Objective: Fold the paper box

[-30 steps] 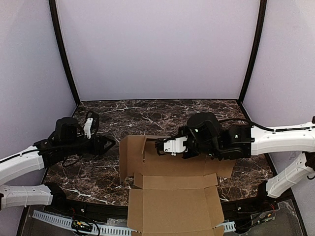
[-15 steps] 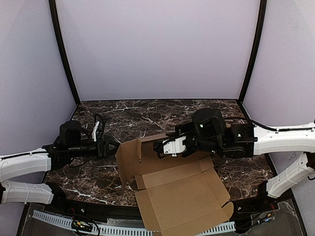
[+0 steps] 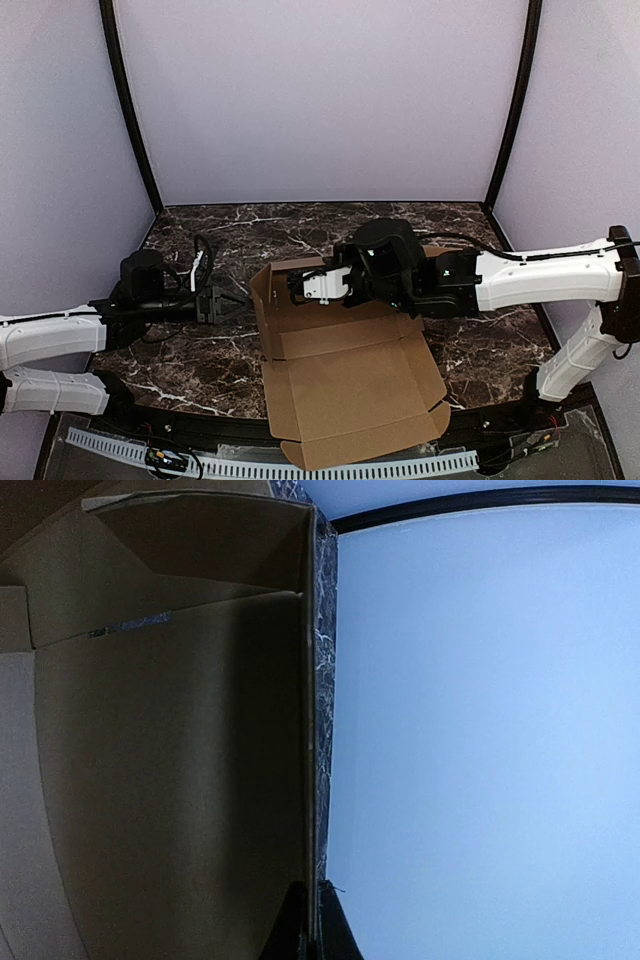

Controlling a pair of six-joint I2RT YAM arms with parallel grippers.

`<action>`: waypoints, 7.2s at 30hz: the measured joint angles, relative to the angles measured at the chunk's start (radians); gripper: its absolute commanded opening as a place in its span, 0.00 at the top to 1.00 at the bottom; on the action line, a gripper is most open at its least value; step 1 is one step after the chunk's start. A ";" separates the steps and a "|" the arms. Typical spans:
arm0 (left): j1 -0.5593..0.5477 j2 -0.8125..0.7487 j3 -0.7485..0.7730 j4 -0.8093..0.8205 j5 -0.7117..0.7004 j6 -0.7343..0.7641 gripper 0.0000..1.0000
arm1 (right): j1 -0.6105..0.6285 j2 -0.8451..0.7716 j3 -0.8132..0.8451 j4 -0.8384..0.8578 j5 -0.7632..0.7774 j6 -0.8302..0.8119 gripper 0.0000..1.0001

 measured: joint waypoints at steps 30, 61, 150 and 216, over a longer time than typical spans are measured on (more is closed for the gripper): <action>-0.109 0.200 0.046 -0.009 -0.148 0.135 0.59 | 0.001 0.074 0.060 -0.074 0.106 0.175 1.00; -0.160 0.211 0.112 -0.145 -0.375 0.304 0.35 | 0.046 0.114 0.007 0.019 0.217 0.106 1.00; -0.350 0.510 0.225 0.202 -0.585 0.376 0.44 | 0.158 0.163 -0.019 -0.069 0.544 0.315 1.00; -0.413 0.809 0.232 0.676 -0.916 0.515 0.99 | 0.211 0.154 0.032 -0.315 0.481 0.631 0.39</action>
